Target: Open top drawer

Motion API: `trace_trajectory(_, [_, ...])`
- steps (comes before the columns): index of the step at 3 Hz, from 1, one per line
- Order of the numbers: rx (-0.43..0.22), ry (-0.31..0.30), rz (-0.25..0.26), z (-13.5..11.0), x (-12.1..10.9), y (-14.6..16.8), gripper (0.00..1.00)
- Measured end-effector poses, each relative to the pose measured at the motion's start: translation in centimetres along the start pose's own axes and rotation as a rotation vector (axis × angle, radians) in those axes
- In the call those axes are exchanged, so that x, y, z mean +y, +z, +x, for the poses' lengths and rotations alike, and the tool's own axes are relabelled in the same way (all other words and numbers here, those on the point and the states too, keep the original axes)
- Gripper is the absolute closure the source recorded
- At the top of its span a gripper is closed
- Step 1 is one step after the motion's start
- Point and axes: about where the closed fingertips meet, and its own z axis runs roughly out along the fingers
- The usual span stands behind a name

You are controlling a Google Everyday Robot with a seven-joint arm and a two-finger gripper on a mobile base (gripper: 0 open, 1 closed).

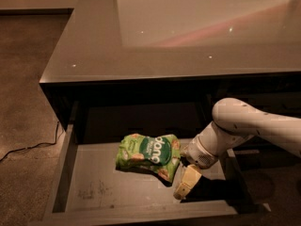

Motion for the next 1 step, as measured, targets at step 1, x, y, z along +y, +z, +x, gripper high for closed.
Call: trace_trajectory(1, [0.000, 0.000, 0.000, 0.00, 0.00, 0.00, 0.00])
